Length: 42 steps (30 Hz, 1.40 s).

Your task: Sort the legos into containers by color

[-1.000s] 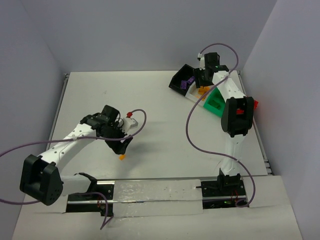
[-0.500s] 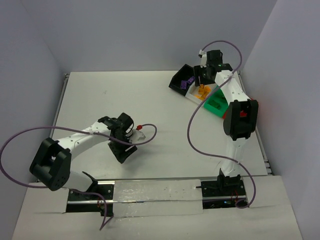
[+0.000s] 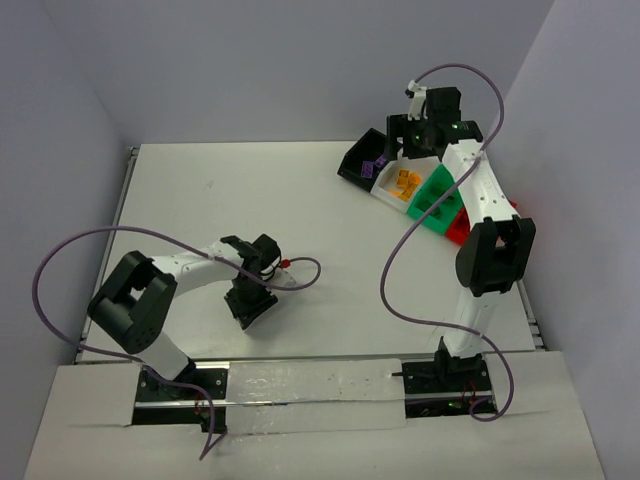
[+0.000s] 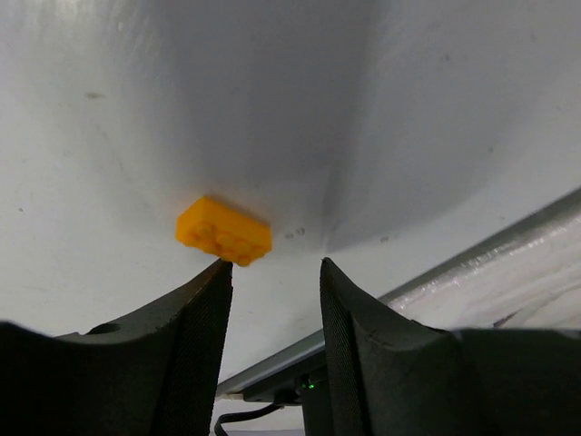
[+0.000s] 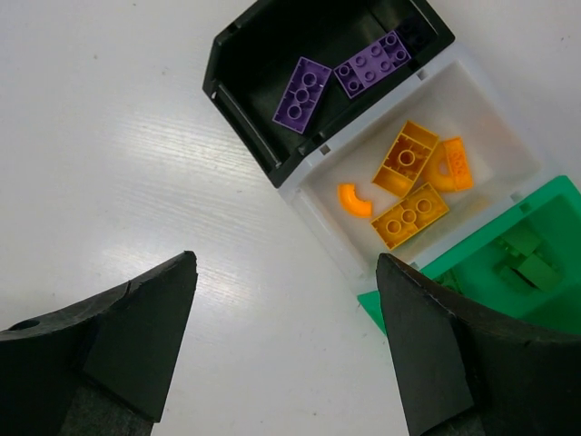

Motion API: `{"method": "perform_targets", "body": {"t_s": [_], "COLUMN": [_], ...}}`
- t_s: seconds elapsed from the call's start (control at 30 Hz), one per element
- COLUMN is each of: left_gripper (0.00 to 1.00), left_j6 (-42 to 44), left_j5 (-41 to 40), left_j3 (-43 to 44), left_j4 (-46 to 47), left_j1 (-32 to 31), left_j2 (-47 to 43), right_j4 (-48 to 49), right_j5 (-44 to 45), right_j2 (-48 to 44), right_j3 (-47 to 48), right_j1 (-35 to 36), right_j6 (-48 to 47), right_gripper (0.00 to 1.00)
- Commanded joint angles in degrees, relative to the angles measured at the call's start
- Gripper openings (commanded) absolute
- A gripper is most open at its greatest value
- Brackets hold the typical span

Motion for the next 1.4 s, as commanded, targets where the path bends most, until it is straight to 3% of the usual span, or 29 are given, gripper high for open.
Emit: {"method": "perform_targets", "body": {"t_s": [0.0, 0.47, 0.63, 0.77, 1.37], "left_gripper": [0.49, 0.5, 0.56, 0.51, 0.12], "left_j6": [-3.0, -6.1, -7.4, -7.7, -6.5], "left_j5": [-4.2, -6.5, -3.9, -4.4, -2.3], "left_j3": [1.3, 6.0, 7.9, 7.8, 8.3], "left_j4": [3.7, 4.1, 2.3, 2.2, 2.9], "left_j1": [-0.8, -0.9, -1.9, -2.3, -2.4], "left_j2": [2.6, 6.8, 7.6, 7.7, 5.4], "right_j4": [-0.5, 0.0, -0.1, 0.1, 0.3], "right_j5": [-2.1, -2.4, -2.3, -2.3, -2.8], "right_j2": [-4.3, -4.9, -4.8, -4.9, -5.2], "right_j3": [-0.1, -1.3, -1.1, -1.3, -1.6], "right_j1": [0.3, 0.4, 0.4, 0.4, 0.4], "right_j6": [1.4, 1.1, 0.9, 0.8, 0.8], "right_gripper": [0.87, 0.87, 0.87, 0.87, 0.87]}}
